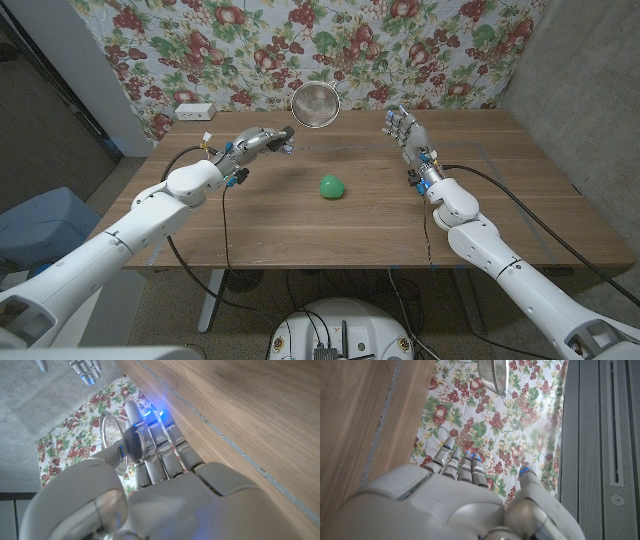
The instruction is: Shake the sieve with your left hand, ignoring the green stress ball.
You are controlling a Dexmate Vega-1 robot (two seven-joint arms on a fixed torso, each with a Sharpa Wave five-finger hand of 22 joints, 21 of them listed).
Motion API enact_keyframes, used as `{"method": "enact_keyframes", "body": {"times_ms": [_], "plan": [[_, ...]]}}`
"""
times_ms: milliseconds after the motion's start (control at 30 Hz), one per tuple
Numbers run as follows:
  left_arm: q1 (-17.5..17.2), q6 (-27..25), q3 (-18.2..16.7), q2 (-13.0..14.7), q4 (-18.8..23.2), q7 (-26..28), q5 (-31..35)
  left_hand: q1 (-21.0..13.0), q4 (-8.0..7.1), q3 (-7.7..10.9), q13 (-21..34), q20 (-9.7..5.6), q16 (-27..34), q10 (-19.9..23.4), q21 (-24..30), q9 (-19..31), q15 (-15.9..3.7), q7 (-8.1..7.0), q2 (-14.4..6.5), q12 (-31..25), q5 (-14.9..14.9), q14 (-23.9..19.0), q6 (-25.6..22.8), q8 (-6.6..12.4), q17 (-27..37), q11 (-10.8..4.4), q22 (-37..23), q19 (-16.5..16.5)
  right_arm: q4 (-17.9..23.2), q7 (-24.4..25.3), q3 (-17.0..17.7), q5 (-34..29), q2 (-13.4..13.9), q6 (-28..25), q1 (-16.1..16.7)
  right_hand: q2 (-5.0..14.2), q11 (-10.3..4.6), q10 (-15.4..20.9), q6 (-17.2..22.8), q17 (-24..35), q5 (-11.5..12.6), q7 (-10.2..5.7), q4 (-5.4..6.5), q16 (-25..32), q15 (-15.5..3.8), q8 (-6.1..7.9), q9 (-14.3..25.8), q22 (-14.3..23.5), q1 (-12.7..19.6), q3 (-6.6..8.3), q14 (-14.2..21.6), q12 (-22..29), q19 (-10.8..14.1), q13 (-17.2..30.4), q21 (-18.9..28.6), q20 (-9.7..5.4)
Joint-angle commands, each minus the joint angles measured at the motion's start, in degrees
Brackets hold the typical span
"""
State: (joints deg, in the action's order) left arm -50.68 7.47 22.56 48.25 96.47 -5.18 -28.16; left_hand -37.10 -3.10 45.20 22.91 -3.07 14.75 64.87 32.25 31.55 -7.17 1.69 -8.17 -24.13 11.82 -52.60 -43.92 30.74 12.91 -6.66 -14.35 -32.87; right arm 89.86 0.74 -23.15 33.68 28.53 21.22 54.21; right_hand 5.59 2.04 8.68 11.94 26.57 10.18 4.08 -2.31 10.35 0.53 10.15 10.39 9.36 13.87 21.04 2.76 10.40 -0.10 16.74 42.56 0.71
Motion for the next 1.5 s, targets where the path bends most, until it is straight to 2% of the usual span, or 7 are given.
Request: {"method": "enact_keyframes", "body": {"times_ms": [33,467,733,967,1100,1267,1500], "plan": [[1.07,9.23,0.33,-1.93,-4.57,-5.72,1.57,-1.77,-0.60,-0.16,0.39,-2.01,-0.46,4.21,0.58,0.48,-5.86,-1.16,-2.41,0.29,0.48,0.53,-0.64,0.44,0.10,-4.55,0.01,0.55,-0.17,0.09,0.24,0.40,-0.30,0.73,0.37,0.56,0.33,0.12,0.25,-0.08,0.06,0.42,-0.45,0.36,0.38,0.45,0.10,-0.02,-0.18,0.26,0.35,0.27,0.57,-0.04,-0.18,-0.16],[1.23,9.07,-0.02,-2.14,-4.60,-6.46,1.49,-1.27,-1.14,-0.61,1.09,-1.93,-0.74,3.98,0.74,1.26,-5.98,-1.47,-2.39,0.36,1.05,0.99,-0.48,1.02,0.19,-4.71,0.33,1.05,-0.52,0.33,0.19,0.16,-0.51,0.87,0.23,0.58,0.41,0.14,0.29,-0.86,0.06,0.64,-0.67,0.52,0.66,0.54,0.07,-0.01,-0.40,0.39,0.53,0.37,0.90,-0.54,-0.76,-0.42],[1.31,6.89,-0.06,-2.01,-3.98,-5.54,1.66,-1.18,-1.26,-0.71,1.37,-1.92,-0.75,4.11,0.88,1.57,-6.04,-1.41,-2.48,0.30,1.27,0.98,-0.40,1.25,0.26,-4.77,0.47,1.06,-0.65,0.54,0.14,0.03,-0.57,0.75,0.21,0.60,0.40,0.12,0.35,-1.30,0.05,0.73,-0.78,0.59,0.81,0.60,0.06,0.00,-0.56,0.47,0.54,0.40,1.06,-0.84,-1.13,-0.48],[0.05,-2.16,-0.90,-0.49,0.81,-0.47,1.19,-1.20,-1.24,-0.77,1.82,-2.18,-0.47,4.71,1.33,2.06,-6.15,-0.95,-2.75,0.07,1.56,0.39,-0.57,1.74,0.47,-4.82,0.68,0.51,-0.94,0.73,0.04,-0.20,-0.70,0.72,0.02,0.57,0.47,0.13,0.42,-1.62,0.04,0.80,-0.93,0.67,0.90,0.64,0.06,0.00,-0.61,0.52,0.69,0.44,1.15,-1.05,-1.40,-0.53],[0.07,-7.08,-0.97,0.58,2.89,0.62,0.41,-1.37,-1.00,-0.72,2.07,-2.10,-0.39,4.88,1.70,2.08,-6.26,-0.34,-2.90,0.01,1.67,0.09,-0.78,1.91,0.46,-4.83,0.79,-0.03,-1.17,0.75,-0.08,-0.34,-0.79,0.65,-0.16,0.57,0.55,0.15,0.43,-1.75,0.04,0.78,-0.98,0.68,0.92,0.65,0.05,0.00,-0.65,0.53,0.67,0.46,1.19,-1.14,-1.52,-0.56],[0.33,-16.60,-1.15,2.36,6.99,3.45,-0.96,-1.70,-0.56,-0.58,1.78,-2.00,-0.26,5.30,2.15,1.90,-6.28,0.32,-3.12,0.25,1.77,-0.37,-1.03,2.03,0.44,-4.72,0.93,-0.56,-1.37,0.78,-0.16,-0.41,-0.93,0.66,-0.34,0.59,0.48,0.13,0.42,-1.96,0.04,0.78,-1.12,0.73,1.00,0.66,0.05,0.00,-0.63,0.57,0.70,0.47,1.24,-1.28,-1.72,-0.61],[2.23,-29.65,-1.07,3.85,10.49,4.65,-5.86,-2.13,-0.03,-0.33,1.42,-1.89,-0.20,5.62,2.64,1.72,-6.24,1.09,-3.30,0.65,1.81,-0.69,-1.12,2.10,0.39,-4.37,1.09,-1.03,-1.52,0.65,-0.23,-0.43,-0.94,0.65,-0.47,0.60,0.47,0.10,0.44,-2.21,0.01,0.84,-1.24,0.80,1.13,0.68,0.05,0.01,-0.71,0.54,0.66,0.48,1.29,-1.49,-2.02,-0.59]]}}
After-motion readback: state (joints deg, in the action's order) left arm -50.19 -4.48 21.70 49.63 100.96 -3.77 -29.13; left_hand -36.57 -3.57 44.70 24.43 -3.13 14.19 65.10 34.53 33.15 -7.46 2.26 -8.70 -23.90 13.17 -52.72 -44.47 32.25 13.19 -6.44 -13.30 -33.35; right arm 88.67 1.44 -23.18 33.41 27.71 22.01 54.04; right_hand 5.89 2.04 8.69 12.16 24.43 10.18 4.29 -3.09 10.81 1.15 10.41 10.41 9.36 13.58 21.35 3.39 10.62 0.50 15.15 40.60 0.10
